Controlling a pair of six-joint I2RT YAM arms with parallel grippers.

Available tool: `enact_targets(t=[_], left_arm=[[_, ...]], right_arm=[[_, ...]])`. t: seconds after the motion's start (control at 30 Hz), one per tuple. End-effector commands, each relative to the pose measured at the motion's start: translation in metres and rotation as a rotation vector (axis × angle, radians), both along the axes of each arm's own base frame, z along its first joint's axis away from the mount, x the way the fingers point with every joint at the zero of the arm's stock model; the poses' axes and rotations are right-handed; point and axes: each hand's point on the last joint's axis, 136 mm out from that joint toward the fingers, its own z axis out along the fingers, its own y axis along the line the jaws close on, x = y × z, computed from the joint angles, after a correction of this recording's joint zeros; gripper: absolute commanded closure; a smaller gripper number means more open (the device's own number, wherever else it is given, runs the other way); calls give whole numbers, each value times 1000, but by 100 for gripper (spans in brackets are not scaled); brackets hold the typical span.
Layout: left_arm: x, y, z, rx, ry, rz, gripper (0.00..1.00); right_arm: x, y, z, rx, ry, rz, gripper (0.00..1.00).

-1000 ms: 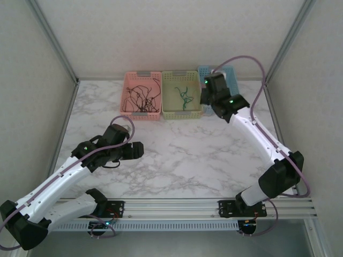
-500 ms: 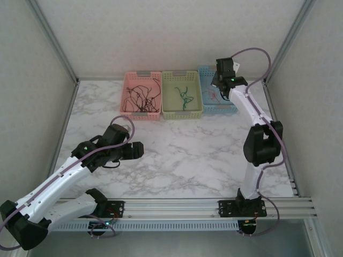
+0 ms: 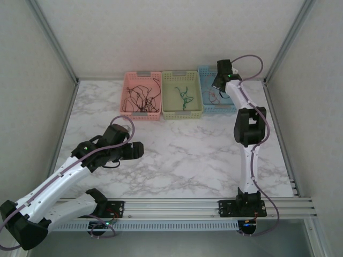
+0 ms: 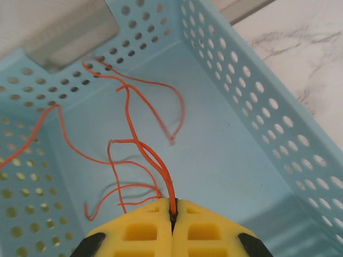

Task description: Untangle the cables

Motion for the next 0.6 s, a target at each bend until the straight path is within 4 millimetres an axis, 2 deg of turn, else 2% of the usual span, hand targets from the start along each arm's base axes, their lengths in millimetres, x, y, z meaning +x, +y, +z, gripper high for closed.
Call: enact_targets(t=[0.0,0.07,0.17,0.33,0.47,0.57], left_arm=[[1,3,4,2,-3,11,18],[2,3,4,0,-6,17,18],[5,6,5,-4,-23,43,17],[12,15,14,0,-83,104,16],[20,27,30,17,-157,165,15],[26,38,44,30,-230,220,14]], right_arm=[[3,12,3,32,16,53,87],[2,14,9,40,11,71,68],[-6,13,29,38,-5,80,53],[-35,12,75,57,-76,96,42],[-74,6,104,64,-126,102,38],[-110,5,116,84,-158,122,37]])
